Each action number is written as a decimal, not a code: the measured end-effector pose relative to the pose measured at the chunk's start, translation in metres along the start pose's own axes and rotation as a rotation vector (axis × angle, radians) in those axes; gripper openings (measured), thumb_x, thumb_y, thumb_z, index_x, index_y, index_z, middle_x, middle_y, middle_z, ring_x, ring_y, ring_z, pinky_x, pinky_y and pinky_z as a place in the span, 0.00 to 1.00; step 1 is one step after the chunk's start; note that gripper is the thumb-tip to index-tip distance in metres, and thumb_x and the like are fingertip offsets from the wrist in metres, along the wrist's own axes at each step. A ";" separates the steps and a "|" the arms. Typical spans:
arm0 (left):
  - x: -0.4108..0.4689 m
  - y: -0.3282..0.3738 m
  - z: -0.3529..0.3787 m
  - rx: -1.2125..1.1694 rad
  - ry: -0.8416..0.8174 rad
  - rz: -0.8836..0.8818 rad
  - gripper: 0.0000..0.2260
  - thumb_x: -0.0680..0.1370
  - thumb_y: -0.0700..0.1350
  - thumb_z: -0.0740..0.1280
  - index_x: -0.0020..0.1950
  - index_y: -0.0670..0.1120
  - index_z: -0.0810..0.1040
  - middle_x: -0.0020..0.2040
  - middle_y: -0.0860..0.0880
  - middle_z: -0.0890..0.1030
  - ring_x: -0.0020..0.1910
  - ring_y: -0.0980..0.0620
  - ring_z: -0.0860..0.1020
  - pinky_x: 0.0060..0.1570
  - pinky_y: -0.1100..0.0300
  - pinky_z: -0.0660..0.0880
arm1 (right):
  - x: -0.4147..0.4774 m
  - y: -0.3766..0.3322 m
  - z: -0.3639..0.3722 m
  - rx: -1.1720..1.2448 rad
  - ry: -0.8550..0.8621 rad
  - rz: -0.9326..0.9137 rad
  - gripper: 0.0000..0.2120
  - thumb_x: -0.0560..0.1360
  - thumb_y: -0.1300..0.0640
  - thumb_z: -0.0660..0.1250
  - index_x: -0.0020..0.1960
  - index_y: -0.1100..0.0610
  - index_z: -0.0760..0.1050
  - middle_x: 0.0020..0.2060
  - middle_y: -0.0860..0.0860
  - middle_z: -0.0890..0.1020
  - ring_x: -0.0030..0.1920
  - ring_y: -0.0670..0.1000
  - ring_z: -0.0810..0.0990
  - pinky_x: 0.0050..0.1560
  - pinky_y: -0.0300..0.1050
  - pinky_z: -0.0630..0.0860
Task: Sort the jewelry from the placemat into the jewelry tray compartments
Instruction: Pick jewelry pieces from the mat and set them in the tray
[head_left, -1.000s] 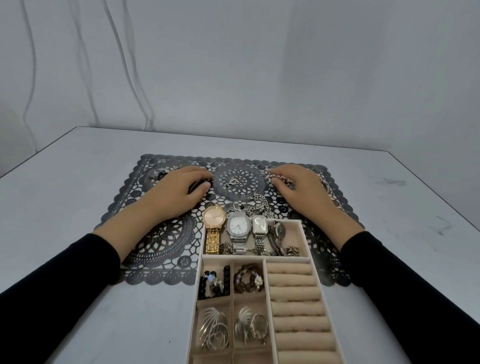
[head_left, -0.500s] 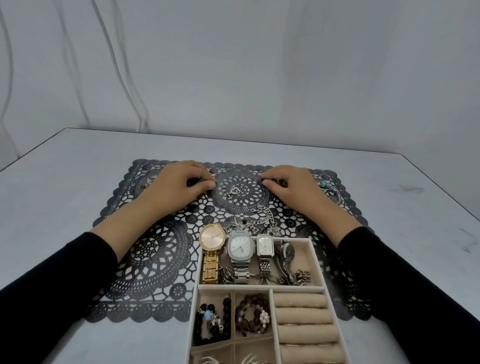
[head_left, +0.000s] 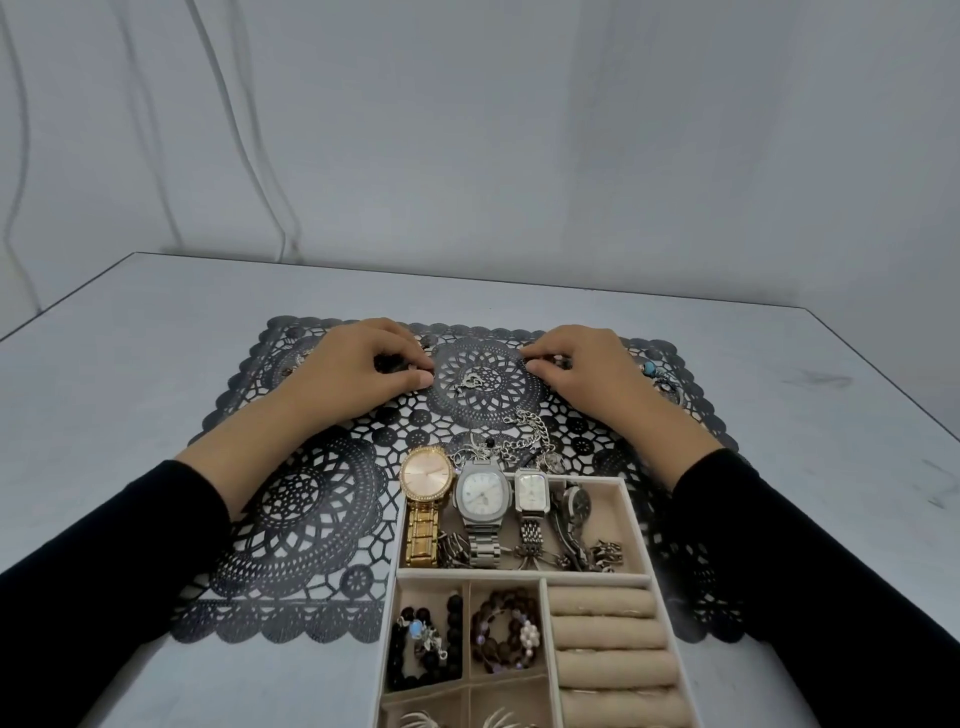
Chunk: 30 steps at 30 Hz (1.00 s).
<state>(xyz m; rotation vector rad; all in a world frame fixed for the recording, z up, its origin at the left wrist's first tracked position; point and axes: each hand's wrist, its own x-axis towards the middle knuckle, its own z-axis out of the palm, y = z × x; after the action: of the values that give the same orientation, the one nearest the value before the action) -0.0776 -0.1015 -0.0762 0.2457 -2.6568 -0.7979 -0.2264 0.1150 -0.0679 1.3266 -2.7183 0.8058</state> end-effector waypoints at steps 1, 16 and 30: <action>0.001 0.001 0.000 0.013 -0.008 -0.006 0.07 0.73 0.51 0.74 0.50 0.54 0.86 0.53 0.59 0.80 0.52 0.61 0.77 0.48 0.75 0.66 | 0.002 -0.001 0.000 -0.014 -0.014 0.011 0.12 0.77 0.56 0.67 0.59 0.53 0.81 0.57 0.49 0.82 0.58 0.48 0.77 0.54 0.35 0.66; 0.006 0.007 0.003 0.104 -0.011 -0.041 0.05 0.73 0.49 0.75 0.48 0.52 0.85 0.49 0.53 0.79 0.48 0.56 0.76 0.43 0.73 0.65 | 0.020 -0.004 -0.005 0.016 -0.084 0.113 0.08 0.73 0.61 0.72 0.51 0.54 0.83 0.47 0.50 0.82 0.41 0.43 0.75 0.39 0.30 0.67; -0.007 0.006 0.004 -0.095 0.038 0.038 0.07 0.74 0.45 0.75 0.50 0.53 0.82 0.41 0.57 0.83 0.45 0.61 0.79 0.43 0.76 0.70 | 0.019 0.006 -0.008 0.183 -0.050 0.094 0.07 0.69 0.61 0.76 0.46 0.52 0.83 0.37 0.44 0.81 0.36 0.38 0.76 0.38 0.26 0.69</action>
<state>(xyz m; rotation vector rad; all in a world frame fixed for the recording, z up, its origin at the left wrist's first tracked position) -0.0731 -0.0923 -0.0779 0.1829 -2.5723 -0.8955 -0.2443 0.1072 -0.0595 1.2715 -2.8232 1.0667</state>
